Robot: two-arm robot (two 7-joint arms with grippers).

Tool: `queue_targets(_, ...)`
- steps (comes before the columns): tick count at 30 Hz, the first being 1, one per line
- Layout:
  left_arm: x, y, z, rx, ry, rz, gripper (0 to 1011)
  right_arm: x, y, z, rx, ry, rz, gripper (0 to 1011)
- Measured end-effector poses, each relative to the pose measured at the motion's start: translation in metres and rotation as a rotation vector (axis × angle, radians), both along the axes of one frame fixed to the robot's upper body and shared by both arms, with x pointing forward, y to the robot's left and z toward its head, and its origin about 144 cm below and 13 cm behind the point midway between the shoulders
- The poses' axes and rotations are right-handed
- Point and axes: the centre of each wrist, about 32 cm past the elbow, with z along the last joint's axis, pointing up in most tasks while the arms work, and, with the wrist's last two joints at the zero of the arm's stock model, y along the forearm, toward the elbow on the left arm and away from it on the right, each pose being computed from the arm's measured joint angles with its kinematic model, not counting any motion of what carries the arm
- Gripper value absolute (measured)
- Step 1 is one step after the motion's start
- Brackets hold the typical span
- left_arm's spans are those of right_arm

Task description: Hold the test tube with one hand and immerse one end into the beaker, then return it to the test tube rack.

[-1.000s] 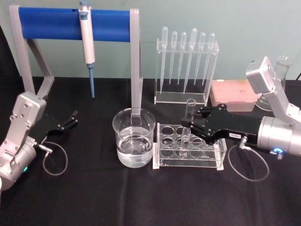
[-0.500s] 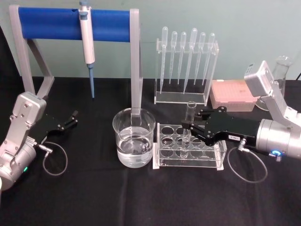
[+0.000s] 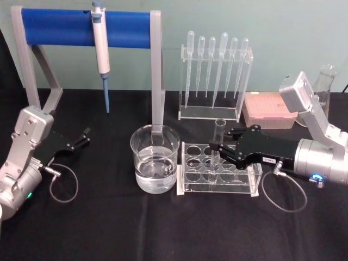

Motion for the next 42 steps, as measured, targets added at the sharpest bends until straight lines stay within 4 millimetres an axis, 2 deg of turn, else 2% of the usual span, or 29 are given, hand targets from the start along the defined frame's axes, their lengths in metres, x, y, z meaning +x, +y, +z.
queue_targets(14,0.0,0.0,0.0,0.0,0.0,0.0,1000,0.0,0.0,0.0,-0.002,0.002,0.0,256)
queue_targets(16,0.0,0.0,0.0,0.0,0.0,0.0,1000,0.0,0.0,0.0,-0.002,0.002,0.0,306)
queue_targets(17,0.0,0.0,0.0,0.0,0.0,0.0,1000,0.0,0.0,0.0,-0.002,0.002,0.0,365)
queue_targets(21,0.0,0.0,0.0,0.0,0.0,0.0,1000,0.0,0.0,0.0,-0.002,0.001,0.0,440)
queue_targets(22,0.0,0.0,0.0,0.0,0.0,0.0,1000,0.0,0.0,0.0,-0.002,0.001,0.0,501)
queue_targets(27,0.0,0.0,0.0,0.0,0.0,0.0,1000,0.0,0.0,0.0,-0.002,0.001,0.0,646)
queue_targets(28,0.0,0.0,0.0,0.0,0.0,0.0,1000,0.0,0.0,0.001,0.0,-0.002,0.0,706)
queue_targets(31,0.0,0.0,0.0,0.0,0.0,0.0,1000,-0.003,-0.001,0.006,0.047,-0.028,-0.001,763)
queue_targets(36,0.0,0.0,0.0,0.0,0.0,0.0,1000,-0.008,-0.002,0.014,0.129,-0.05,-0.008,940)
queue_targets(40,0.0,0.0,0.0,0.0,0.0,0.0,1000,-0.011,-0.003,0.018,0.191,-0.063,-0.026,1002)
queue_targets(42,0.0,0.0,0.0,0.0,0.0,0.0,1000,-0.012,-0.004,0.02,0.224,-0.074,-0.051,1002)
